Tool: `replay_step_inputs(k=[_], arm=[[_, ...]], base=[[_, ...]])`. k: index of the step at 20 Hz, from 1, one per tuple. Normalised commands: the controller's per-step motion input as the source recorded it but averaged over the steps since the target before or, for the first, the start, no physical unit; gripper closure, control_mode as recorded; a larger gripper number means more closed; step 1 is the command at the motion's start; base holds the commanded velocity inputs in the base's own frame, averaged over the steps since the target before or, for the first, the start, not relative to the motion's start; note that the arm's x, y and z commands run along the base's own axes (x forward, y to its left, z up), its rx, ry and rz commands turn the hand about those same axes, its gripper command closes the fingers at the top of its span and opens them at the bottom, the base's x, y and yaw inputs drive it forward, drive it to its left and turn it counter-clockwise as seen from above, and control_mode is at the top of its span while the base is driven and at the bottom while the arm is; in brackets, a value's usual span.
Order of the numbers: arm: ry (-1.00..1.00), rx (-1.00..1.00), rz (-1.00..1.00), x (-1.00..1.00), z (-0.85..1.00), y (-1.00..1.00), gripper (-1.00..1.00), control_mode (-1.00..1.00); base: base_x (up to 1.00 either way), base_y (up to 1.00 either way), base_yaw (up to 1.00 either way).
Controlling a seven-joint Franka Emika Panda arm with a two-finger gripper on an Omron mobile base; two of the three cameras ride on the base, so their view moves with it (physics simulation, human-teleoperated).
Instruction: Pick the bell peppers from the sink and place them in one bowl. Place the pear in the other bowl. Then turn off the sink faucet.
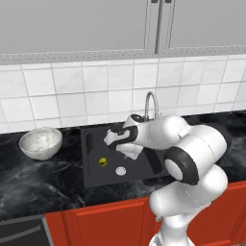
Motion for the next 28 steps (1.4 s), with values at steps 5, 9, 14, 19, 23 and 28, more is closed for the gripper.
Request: replay_step_inputs(k=[5,9,14,19,23,28], arm=[[0.03,0.0,-0.03,0.16,-0.26,0.11,-1.0,-1.0],[0.05,0.0,-0.05,0.16,-0.25,0.04,-1.0,-1.0],[0.03,0.0,-0.06,0.15,-0.19,0.07,-1.0,-1.0],[0.02,0.0,-0.07,0.25,-0.14,0.11,-1.0,-1.0],[0.01,0.0,-0.06,0.29,-0.18,0.1,-1.0,-1.0],[0.0,0.0,-0.05,0.29,-0.23,0.07,-1.0,-1.0]], base=[[0.0,0.0,0.0],[0.0,0.0,0.0],[0.0,0.0,0.0],[0.0,0.0,0.0],[0.0,0.0,0.0],[0.0,0.0,0.0]])
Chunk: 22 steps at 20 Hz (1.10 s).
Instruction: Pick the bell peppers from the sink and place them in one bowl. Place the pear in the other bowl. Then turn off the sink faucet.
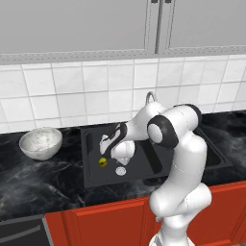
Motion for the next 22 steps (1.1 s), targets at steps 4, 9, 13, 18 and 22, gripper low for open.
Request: replay_step_inputs(k=[4,9,13,18,22], arm=[[0.0,0.0,-0.05,0.31,-0.26,0.1,-1.0,-1.0],[0.0,0.0,-0.05,0.32,-0.27,0.08,-1.0,-1.0],[0.0,0.0,-0.03,0.29,-0.28,0.0,-1.0,-1.0],[0.0,0.0,-0.02,0.27,-0.26,0.02,-1.0,-1.0],[0.03,0.0,-0.02,0.27,-0.19,0.07,-1.0,-1.0]], base=[[0.0,0.0,0.0],[0.0,0.0,0.0],[0.0,0.0,0.0],[0.0,0.0,0.0],[0.0,0.0,0.0]])
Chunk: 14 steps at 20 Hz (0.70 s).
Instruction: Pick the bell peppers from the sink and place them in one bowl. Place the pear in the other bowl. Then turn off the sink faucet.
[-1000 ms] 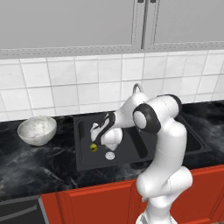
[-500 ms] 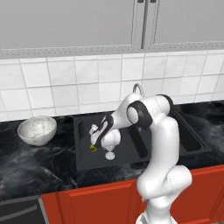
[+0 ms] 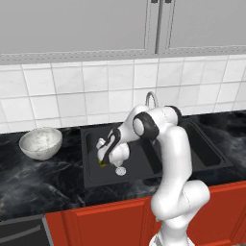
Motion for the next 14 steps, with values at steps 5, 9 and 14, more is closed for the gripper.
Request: replay_step_inputs(k=[5,9,14], arm=[[0.05,0.01,-0.02,0.29,-0.17,0.01,-1.0,-1.0],[0.06,0.0,-0.01,0.2,-0.27,0.0,-1.0,-1.0],[0.06,0.0,0.0,0.11,-0.35,0.01,-1.0,-1.0]], base=[[0.0,0.0,0.0],[0.0,0.0,0.0],[0.0,0.0,0.0]])
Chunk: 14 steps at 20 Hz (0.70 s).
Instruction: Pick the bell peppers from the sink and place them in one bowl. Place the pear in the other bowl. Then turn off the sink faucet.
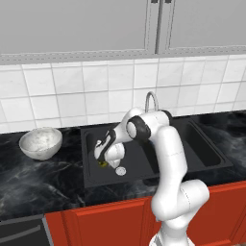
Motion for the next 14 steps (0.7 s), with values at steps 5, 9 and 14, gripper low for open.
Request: replay_step_inputs(k=[5,9,14], arm=[[0.05,0.0,0.0,0.12,-0.33,0.03,1.0,-1.0],[0.04,0.0,-0.01,0.07,-0.21,0.12,1.0,-1.0],[0.0,0.0,-0.04,0.0,-0.01,0.07,1.0,-1.0]], base=[[0.0,0.0,0.0],[0.0,0.0,0.0],[0.0,0.0,0.0]])
